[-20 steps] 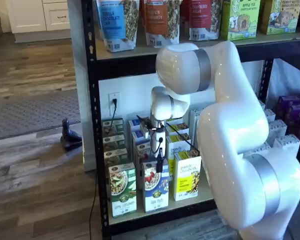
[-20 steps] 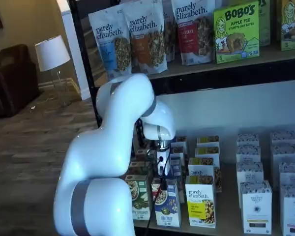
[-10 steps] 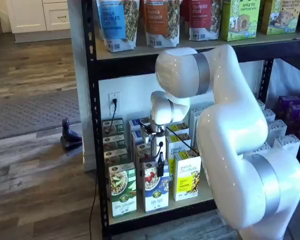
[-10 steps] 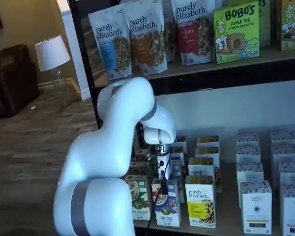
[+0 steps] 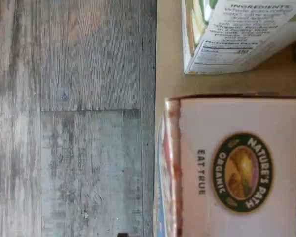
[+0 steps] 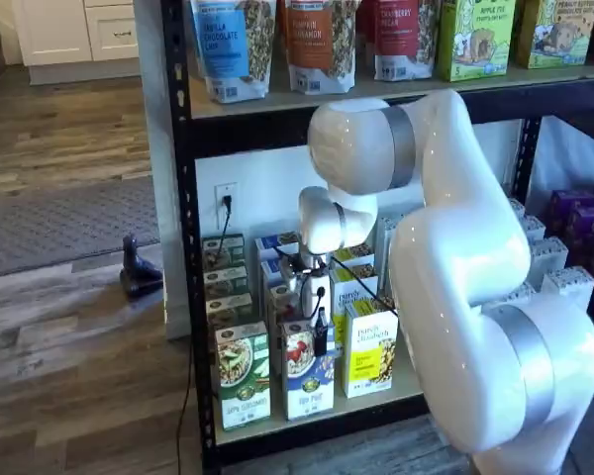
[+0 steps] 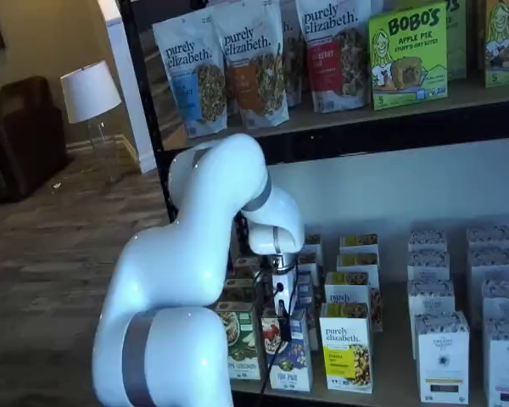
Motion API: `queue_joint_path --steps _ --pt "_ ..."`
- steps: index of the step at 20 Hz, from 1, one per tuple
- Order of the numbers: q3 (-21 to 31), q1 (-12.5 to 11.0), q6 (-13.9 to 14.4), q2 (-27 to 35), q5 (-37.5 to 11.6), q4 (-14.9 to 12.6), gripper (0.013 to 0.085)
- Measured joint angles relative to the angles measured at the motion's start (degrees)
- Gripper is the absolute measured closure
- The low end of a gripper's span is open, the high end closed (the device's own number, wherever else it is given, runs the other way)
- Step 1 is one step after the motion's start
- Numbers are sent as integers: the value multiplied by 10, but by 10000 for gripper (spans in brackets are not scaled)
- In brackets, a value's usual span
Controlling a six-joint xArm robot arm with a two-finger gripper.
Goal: Pick up the blue and white box that is on the bottom shelf, the second box from the left
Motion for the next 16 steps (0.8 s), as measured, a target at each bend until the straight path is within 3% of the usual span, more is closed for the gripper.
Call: queue_joint_path --steps 14,16 --pt "2 4 -3 7 -12 8 130" --pt "-2 5 -3 10 -9 9 210"
